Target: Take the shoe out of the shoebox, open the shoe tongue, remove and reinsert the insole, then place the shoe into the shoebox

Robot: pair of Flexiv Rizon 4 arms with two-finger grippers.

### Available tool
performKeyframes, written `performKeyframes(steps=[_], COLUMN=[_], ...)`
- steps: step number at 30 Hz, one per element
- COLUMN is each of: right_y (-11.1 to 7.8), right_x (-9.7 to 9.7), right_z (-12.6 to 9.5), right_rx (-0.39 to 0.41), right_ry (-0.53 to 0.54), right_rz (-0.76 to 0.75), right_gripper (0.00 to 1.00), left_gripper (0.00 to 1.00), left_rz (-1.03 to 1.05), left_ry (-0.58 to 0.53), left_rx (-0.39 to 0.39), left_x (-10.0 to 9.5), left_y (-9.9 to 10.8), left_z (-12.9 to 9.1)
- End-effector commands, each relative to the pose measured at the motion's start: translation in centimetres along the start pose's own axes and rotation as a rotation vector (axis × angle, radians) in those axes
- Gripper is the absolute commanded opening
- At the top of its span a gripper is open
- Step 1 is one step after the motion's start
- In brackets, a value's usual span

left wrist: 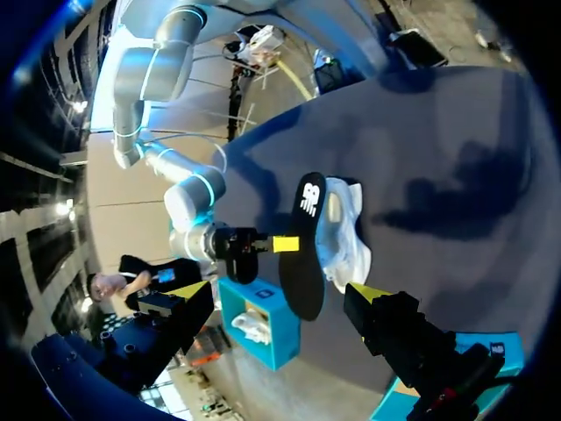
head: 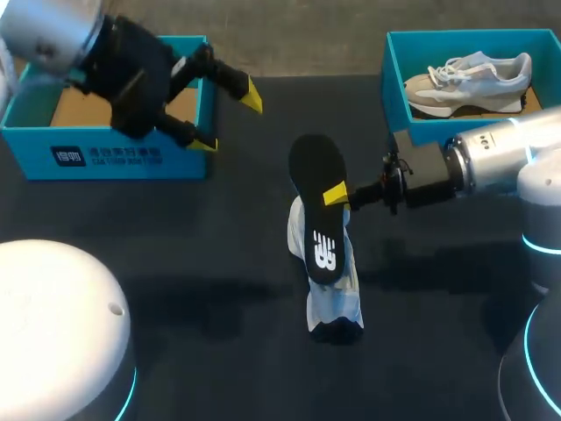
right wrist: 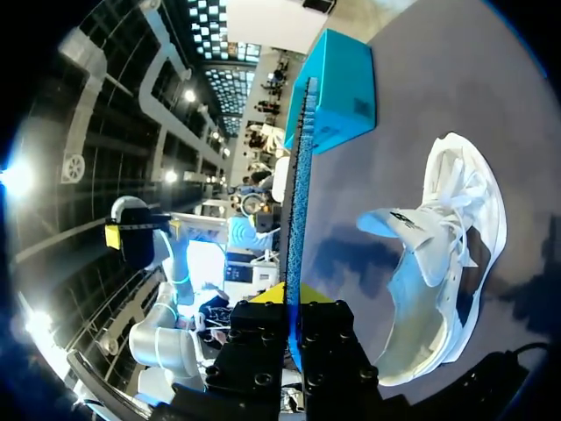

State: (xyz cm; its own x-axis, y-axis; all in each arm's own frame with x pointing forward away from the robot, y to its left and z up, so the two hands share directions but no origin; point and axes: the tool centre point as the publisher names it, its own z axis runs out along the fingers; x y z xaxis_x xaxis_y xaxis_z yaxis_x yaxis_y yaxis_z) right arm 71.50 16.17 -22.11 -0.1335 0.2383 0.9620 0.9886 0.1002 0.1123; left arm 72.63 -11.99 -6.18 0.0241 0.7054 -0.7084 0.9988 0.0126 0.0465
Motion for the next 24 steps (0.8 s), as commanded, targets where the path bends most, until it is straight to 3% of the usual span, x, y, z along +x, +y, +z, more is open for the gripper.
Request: performKeyframes(steps=[1, 5, 7, 9, 14, 22, 24], right_y=[0.0, 0.0, 0.0, 0.0, 0.0, 0.0, 0.0], right_x=[0.0, 0.0, 0.0, 0.0, 0.0, 0.0, 0.0], right_z=[0.1, 0.1, 0.1, 0.1, 0.1, 0.1, 0.1], right_rx=[0.0, 0.0, 0.0, 0.0, 0.0, 0.0, 0.0], right_ry=[-0.003, -0.003, -0.003, -0.003, -0.003, -0.003, -0.003], right_rz=[0.001, 0.001, 0.001, 0.001, 0.001, 0.001, 0.001], right_gripper=[0.0, 0.0, 0.0, 0.0, 0.0, 0.0, 0.0], left_gripper=[1.0, 1.0, 1.0, 1.0, 1.0, 1.0, 1.0], left_rz=[-0.001, -0.001, -0.096, -0.096, -0.09, -0.089, -0.092], left_ry=[0.187, 0.187, 0.263, 0.341, 0.425, 0.658, 0.664], left_rx=[0.054, 0.054, 0.143, 0.132, 0.19, 0.157, 0.162], left_x=[-0.6, -0.6, -0.8, -1.1, -2.2, -3.3, -3.4], left_y=[0.7, 0.7, 2.5, 3.6, 5.3, 6.8, 6.9], left_z=[0.1, 0.1, 0.9, 1.5, 2.3, 4.9, 5.3])
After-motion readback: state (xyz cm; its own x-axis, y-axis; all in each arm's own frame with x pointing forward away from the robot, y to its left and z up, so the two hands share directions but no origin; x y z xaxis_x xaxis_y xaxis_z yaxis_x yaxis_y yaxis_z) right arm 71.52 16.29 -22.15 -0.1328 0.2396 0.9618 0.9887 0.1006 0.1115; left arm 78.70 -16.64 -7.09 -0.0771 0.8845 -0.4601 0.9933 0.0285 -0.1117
